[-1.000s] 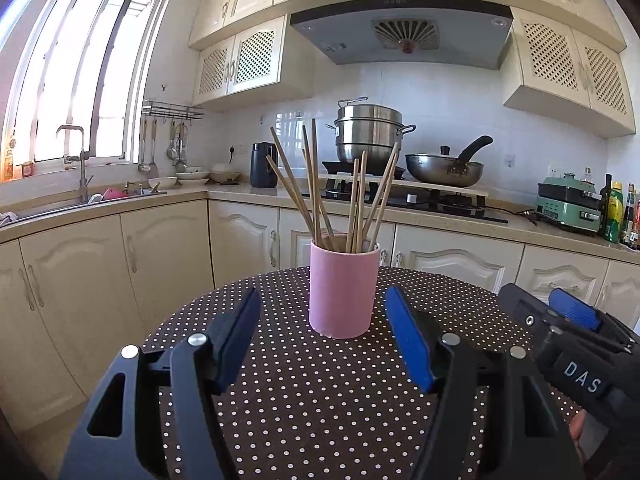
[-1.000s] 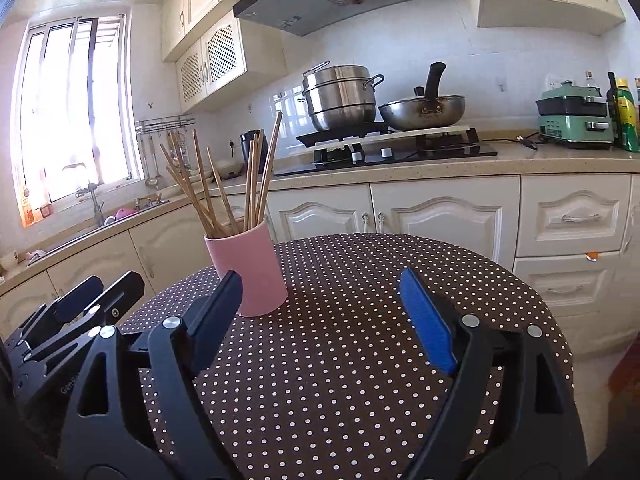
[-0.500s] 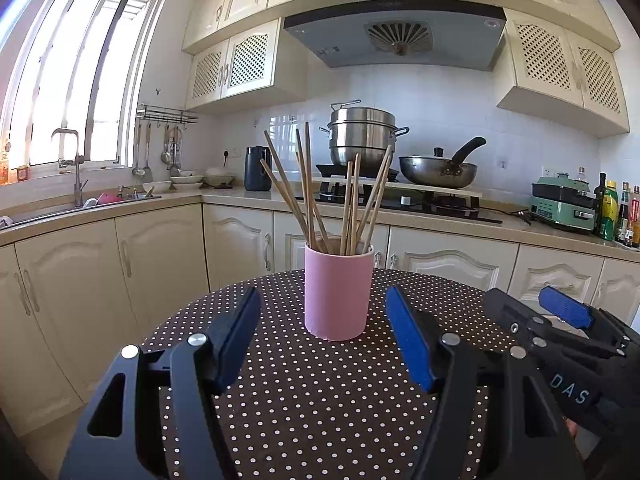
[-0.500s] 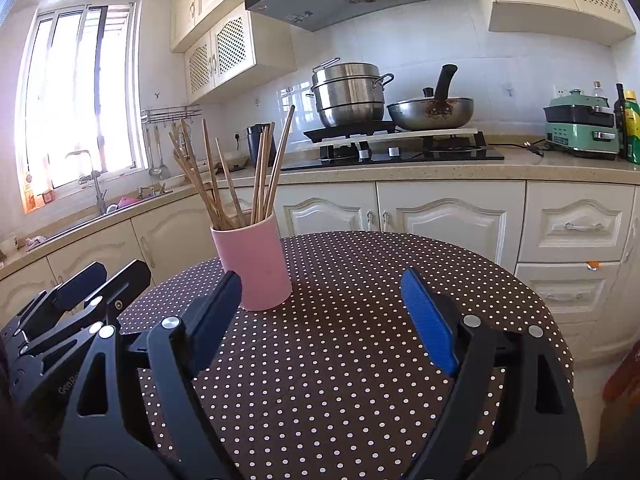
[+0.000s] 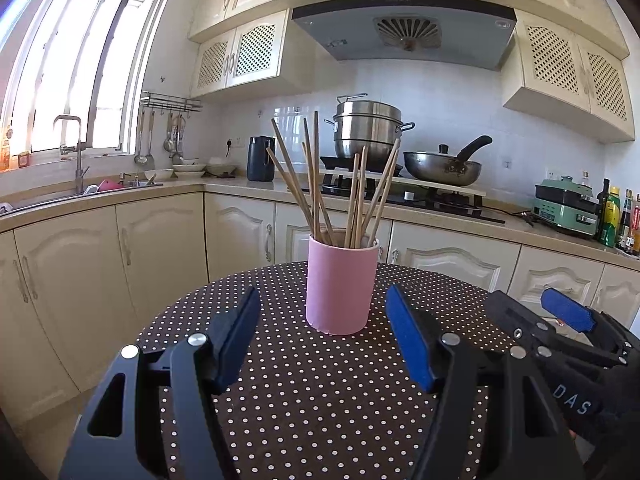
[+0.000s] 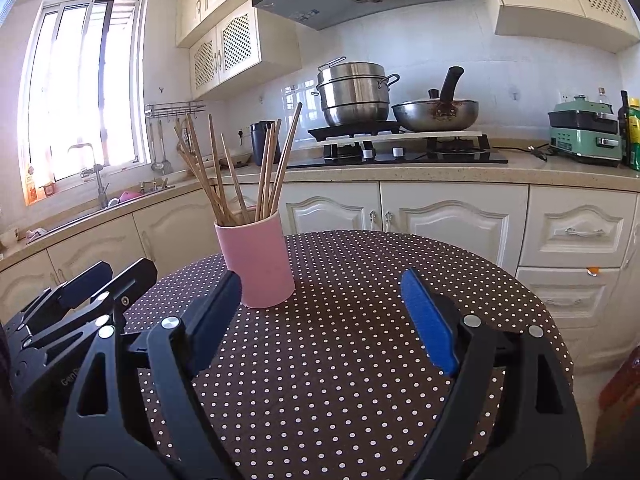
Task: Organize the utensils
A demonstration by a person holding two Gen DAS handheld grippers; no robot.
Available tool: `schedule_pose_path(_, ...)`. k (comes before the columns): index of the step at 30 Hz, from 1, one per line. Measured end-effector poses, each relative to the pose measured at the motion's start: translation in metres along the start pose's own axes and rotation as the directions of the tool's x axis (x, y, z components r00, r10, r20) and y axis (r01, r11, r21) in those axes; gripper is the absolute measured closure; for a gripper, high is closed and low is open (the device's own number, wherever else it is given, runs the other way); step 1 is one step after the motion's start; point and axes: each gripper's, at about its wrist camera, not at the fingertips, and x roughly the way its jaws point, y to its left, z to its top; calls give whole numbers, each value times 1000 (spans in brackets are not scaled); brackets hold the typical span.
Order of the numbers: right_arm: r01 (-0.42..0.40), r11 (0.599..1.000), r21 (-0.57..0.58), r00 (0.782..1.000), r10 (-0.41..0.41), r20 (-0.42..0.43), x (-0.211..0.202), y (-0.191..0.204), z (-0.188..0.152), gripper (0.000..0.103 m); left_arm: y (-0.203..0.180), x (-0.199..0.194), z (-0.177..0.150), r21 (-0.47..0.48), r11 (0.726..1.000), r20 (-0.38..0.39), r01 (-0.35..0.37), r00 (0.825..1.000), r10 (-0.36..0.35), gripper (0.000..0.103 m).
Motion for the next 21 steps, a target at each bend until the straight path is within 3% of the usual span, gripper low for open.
schedule_pose_path(14,15,1000,-8,1000,-15,2,-1,2,-1,21,1,-1,-1,-6,1000,2,-4,1000,4,38)
schedule_pose_path(21,18,1000,-1,1000,-18,-1,0,-2,0,19,3,3,-2,-16,1000,-41,17,999,-17,38)
